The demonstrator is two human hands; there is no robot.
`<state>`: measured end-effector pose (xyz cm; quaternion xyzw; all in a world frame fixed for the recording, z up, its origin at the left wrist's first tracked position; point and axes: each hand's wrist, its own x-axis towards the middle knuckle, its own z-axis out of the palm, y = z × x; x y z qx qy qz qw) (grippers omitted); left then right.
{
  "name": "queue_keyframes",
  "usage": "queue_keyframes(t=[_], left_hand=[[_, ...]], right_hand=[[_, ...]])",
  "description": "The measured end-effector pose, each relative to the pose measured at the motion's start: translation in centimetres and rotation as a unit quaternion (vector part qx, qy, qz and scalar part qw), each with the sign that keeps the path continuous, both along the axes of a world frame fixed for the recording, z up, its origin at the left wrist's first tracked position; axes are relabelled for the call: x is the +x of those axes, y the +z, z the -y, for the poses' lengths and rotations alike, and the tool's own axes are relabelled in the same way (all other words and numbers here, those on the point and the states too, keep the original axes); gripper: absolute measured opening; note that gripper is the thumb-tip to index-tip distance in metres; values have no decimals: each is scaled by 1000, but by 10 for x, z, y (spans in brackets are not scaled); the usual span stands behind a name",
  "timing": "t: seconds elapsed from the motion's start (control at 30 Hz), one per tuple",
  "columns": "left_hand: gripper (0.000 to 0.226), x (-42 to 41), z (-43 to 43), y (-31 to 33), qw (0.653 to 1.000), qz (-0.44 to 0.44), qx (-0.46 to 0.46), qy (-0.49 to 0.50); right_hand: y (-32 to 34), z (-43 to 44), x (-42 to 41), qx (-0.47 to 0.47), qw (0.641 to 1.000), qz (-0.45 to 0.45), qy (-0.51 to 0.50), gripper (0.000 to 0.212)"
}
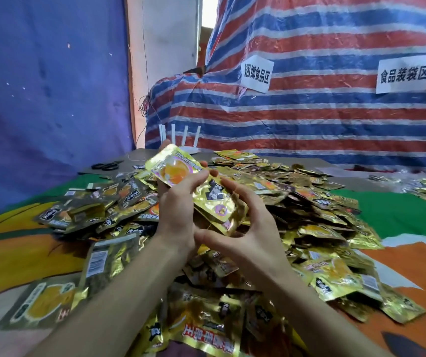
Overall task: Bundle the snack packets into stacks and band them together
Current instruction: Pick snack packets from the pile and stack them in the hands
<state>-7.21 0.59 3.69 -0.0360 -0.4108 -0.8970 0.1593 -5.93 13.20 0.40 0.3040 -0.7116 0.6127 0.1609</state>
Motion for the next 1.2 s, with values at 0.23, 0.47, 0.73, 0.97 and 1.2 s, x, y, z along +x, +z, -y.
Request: queue_keyframes(t=[0.23, 0.47, 0.73, 0.97, 1.2], left_hand=[[24, -3, -2, -6, 990, -17, -7, -139], [27, -4, 2, -8, 987, -22, -5, -158], [30, 4, 5, -8, 964, -25, -99, -246], [25, 6, -2, -11, 969, -24, -143, -199], [45, 10, -15, -7, 989, 33, -68, -130]], right_hand=[[9, -7, -3, -107, 992, 23, 60, 81], [25, -25, -9, -65, 985, 68, 145, 57], [33, -37, -18, -151, 953, 174, 197, 46], [27, -30, -15, -110, 991, 66, 40, 32], [26, -20, -10, 14, 1000, -13, -20, 44]])
